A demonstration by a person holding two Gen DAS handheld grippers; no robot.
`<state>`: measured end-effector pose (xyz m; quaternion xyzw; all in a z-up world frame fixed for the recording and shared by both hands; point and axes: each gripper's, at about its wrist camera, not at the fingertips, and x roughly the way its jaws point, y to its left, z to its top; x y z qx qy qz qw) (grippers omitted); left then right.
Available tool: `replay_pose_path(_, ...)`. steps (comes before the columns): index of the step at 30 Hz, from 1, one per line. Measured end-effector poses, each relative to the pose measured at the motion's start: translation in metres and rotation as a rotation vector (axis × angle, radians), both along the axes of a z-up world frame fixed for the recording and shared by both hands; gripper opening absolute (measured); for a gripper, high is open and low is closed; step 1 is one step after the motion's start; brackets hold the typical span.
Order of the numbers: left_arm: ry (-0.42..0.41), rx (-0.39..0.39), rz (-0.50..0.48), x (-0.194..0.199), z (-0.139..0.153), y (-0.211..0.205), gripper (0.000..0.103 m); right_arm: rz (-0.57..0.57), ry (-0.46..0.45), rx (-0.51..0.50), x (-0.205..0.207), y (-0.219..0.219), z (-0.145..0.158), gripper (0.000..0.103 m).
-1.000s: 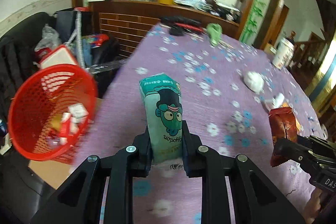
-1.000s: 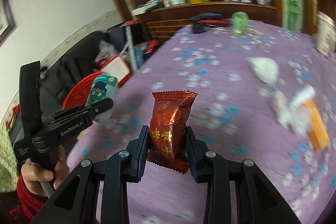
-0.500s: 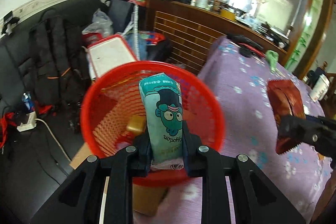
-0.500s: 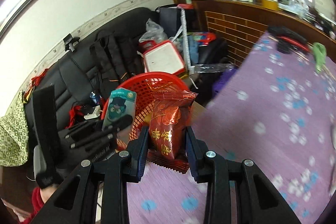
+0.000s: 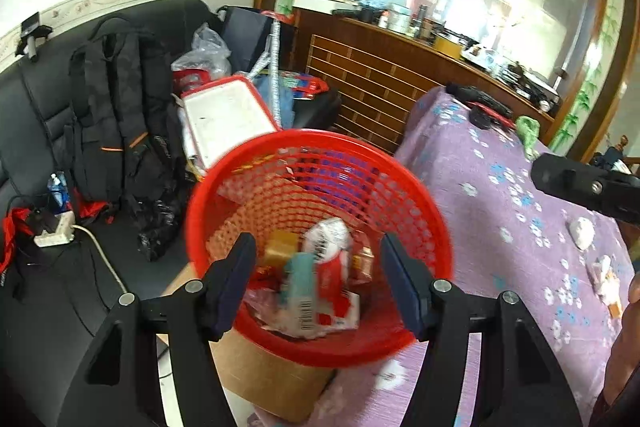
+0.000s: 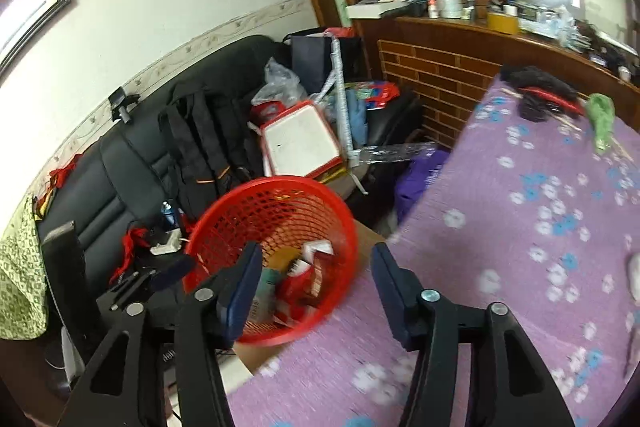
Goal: Collect trash
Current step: 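Move both tools back over the table toward the orange box, then grasp the orange box with the right gripper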
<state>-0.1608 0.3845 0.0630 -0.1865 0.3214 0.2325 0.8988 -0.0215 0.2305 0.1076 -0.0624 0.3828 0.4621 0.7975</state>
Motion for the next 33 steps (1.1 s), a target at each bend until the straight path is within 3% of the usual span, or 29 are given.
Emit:
replay_pose_path(13, 0.046, 0.06, -0.246, 0.054, 0.013, -0.134, 0.064, -0.201, 0.03, 0.051, 0.013, -0.178, -0.011, 0.061)
replay_pose_path(20, 0.106, 0.088, -0.403, 0.086, 0.013, -0.221, 0.065, -0.425, 0.047, 0.067, 0.041, -0.306, -0.019, 0.061)
replay_pose_path(24, 0.143, 0.105, -0.49, 0.1, 0.011, -0.268, 0.065, -0.59, 0.037, -0.015, 0.072, -0.376, -0.027, 0.061)
replay_pose_path(28, 0.161, 0.122, -0.559, 0.107, 0.009, -0.306, 0.067, -0.7, 0.11, -0.112, 0.112, -0.424, -0.053, 0.061)
replay_pose_path(33, 0.19, 0.142, -0.608, 0.112, -0.001, -0.336, 0.068, -0.673, 0.142, -0.175, 0.129, -0.432, -0.079, 0.061)
